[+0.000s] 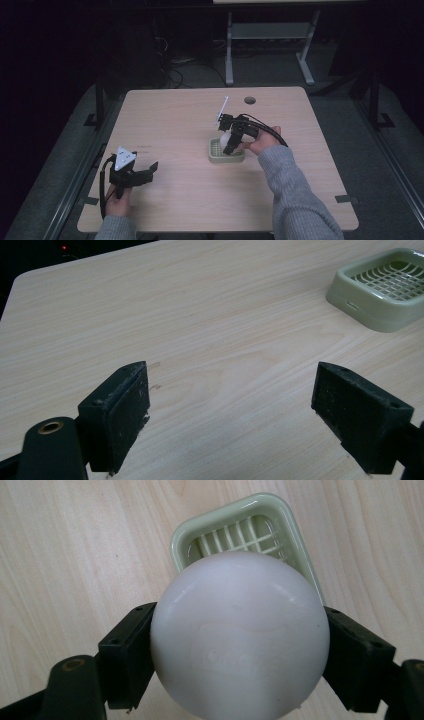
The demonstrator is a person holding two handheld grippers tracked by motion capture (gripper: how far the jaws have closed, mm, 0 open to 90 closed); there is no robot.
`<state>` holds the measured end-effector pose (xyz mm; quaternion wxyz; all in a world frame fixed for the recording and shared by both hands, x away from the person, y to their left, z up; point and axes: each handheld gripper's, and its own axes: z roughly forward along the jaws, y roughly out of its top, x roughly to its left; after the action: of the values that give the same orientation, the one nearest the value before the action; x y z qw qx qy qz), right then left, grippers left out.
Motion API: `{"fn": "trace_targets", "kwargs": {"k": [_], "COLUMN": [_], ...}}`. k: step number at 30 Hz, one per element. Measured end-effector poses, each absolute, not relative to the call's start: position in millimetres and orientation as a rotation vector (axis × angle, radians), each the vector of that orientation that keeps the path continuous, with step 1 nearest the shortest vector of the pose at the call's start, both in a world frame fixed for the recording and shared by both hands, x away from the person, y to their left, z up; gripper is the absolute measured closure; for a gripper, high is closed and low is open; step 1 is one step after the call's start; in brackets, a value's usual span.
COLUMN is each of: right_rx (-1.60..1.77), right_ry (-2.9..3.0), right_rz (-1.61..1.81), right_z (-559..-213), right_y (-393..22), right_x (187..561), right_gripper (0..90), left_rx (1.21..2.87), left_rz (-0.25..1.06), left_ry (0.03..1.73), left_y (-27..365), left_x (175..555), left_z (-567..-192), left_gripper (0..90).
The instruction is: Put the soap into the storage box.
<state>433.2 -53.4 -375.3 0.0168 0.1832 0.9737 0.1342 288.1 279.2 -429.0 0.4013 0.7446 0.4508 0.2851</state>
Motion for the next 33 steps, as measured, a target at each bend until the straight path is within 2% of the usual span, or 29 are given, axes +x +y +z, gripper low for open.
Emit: {"fn": "trace_targets", "kwargs": {"k": [33], "right_rx": [0.594], "right_ry": [3.045], "right_rz": [0.333], "right_z": [-403.9], "right_y": [-38.3], "right_x": [452.3], "right_gripper": [22.2], "left_rx": [1.878], "left_rz": [0.72], "left_ry": [1.14], "left_y": [280.0], "left_x": [288.1], "left_z": [-429.2], "left_gripper": [15.2]}}
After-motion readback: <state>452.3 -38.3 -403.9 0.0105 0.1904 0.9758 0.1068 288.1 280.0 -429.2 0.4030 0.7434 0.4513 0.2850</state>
